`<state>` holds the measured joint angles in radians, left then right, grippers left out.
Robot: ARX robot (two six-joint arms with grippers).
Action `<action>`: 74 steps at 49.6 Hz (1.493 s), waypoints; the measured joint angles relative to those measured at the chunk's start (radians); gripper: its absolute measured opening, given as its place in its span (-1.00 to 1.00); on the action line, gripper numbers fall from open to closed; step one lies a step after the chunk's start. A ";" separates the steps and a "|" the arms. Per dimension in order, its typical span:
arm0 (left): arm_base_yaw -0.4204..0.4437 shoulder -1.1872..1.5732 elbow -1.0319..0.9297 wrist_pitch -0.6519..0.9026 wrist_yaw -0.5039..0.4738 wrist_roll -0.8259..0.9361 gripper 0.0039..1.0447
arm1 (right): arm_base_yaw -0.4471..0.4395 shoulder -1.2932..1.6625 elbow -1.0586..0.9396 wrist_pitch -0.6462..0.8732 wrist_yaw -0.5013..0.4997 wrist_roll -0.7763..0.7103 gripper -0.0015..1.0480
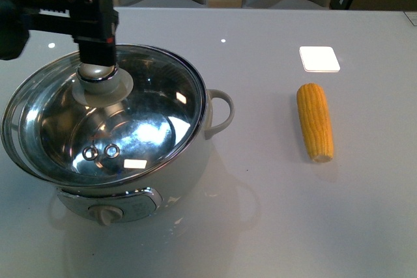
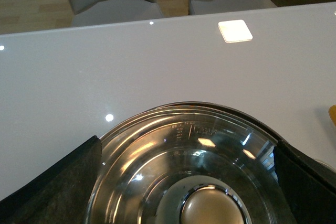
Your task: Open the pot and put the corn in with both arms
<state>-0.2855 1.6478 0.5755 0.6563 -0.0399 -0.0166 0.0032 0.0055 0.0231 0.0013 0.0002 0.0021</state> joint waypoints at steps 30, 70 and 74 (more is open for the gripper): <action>-0.064 0.222 0.031 0.090 -0.089 -0.059 0.88 | 0.000 0.000 0.000 0.000 0.000 0.000 0.83; -0.113 0.253 0.013 0.123 -0.178 -0.079 -0.15 | 0.000 0.000 0.000 0.000 0.000 0.000 0.83; -0.113 0.253 0.013 0.123 -0.180 -0.078 -0.16 | 0.000 0.000 0.000 0.000 0.000 0.000 0.83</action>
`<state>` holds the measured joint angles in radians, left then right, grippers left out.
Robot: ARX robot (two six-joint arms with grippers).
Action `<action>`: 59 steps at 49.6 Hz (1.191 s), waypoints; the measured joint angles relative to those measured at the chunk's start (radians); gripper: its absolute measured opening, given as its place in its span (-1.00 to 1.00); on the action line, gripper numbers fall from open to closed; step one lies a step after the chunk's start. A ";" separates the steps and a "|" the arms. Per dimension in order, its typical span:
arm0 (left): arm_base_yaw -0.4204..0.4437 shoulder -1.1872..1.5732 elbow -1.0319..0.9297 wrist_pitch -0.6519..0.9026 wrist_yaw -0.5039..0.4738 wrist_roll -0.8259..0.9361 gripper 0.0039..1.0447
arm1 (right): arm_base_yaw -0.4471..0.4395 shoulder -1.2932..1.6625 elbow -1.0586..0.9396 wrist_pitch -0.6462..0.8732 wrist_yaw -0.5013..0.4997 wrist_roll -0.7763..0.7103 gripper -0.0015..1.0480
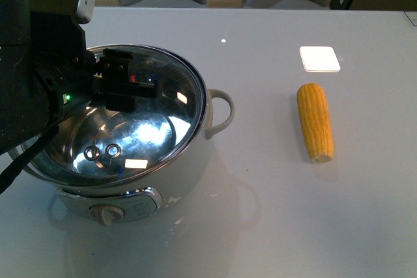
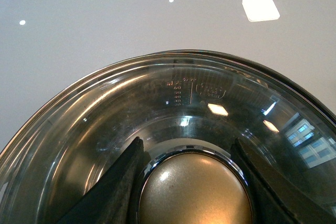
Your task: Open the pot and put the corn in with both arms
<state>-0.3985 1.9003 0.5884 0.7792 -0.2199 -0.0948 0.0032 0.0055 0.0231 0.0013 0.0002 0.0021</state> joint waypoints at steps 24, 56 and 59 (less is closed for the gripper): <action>0.004 -0.036 0.000 -0.041 0.002 0.003 -0.16 | 0.000 0.000 0.000 0.000 0.000 0.000 0.83; 0.154 -0.282 0.088 -0.216 0.044 0.020 -0.16 | 0.000 0.000 0.000 0.000 0.000 0.000 0.83; 0.193 -0.286 0.088 -0.206 0.058 0.030 -0.16 | 0.000 0.000 0.000 0.000 0.000 0.000 0.83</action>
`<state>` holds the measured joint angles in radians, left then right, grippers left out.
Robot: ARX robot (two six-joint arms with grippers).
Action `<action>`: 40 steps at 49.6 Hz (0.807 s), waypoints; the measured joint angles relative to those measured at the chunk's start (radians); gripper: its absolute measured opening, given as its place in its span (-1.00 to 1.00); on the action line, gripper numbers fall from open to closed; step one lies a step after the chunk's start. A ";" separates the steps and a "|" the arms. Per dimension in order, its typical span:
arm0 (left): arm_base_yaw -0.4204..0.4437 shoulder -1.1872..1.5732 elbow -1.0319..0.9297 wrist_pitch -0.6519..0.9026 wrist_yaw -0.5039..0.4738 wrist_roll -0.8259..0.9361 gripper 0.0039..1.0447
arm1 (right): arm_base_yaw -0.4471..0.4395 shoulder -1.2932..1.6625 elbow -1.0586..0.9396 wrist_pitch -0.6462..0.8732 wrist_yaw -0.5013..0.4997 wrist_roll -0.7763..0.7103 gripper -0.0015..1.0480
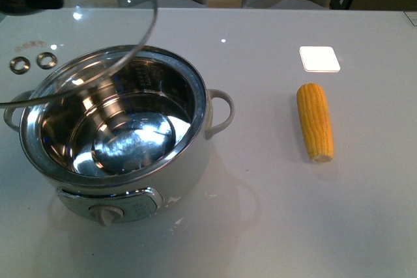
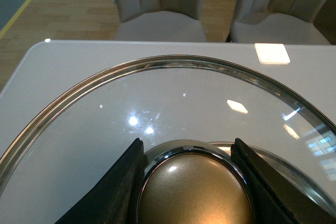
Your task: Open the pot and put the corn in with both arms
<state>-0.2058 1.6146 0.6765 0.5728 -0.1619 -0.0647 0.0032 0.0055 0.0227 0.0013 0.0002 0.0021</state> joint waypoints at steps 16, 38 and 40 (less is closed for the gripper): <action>0.332 0.038 -0.007 0.121 0.069 0.085 -0.16 | 0.000 0.000 0.000 0.000 0.000 0.000 0.83; 0.632 0.340 -0.076 0.416 0.114 0.160 -0.16 | 0.000 0.000 0.000 0.000 0.000 0.000 0.83; 0.634 0.364 -0.079 0.453 0.120 0.160 -0.16 | 0.000 0.000 0.000 0.000 0.000 0.000 0.83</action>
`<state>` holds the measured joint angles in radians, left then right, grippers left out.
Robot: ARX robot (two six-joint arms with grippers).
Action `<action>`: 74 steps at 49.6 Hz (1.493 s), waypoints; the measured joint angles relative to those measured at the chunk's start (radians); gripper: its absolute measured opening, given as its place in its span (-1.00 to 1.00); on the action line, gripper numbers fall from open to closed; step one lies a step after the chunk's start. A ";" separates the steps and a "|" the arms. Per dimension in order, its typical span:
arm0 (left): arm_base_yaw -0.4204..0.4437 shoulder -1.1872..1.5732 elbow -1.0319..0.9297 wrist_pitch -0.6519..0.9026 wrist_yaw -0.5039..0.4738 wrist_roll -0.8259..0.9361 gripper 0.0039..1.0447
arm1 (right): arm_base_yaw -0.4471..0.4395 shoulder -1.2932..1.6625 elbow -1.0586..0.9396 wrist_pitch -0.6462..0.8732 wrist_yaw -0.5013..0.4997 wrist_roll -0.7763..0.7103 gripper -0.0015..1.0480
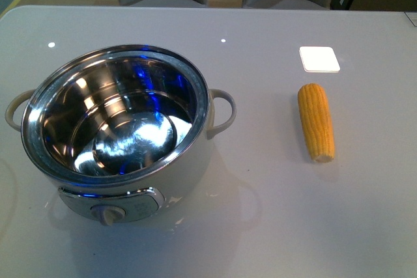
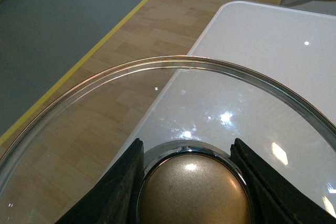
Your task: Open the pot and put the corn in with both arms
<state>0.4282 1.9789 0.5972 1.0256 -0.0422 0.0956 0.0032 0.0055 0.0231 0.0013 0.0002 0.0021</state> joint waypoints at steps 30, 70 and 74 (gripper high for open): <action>-0.021 0.372 0.001 0.309 -0.009 0.008 -0.16 | 0.000 0.000 0.000 0.000 0.000 0.000 0.83; -0.057 0.561 0.064 0.366 0.036 -0.099 0.23 | 0.000 0.000 0.000 0.000 0.000 0.000 0.83; -0.057 0.561 0.064 0.367 0.036 -0.099 0.43 | 0.000 0.000 0.000 0.000 0.000 0.000 0.83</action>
<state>0.3710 2.5397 0.6613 1.3922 -0.0063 -0.0036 0.0032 0.0055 0.0227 0.0013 0.0002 0.0021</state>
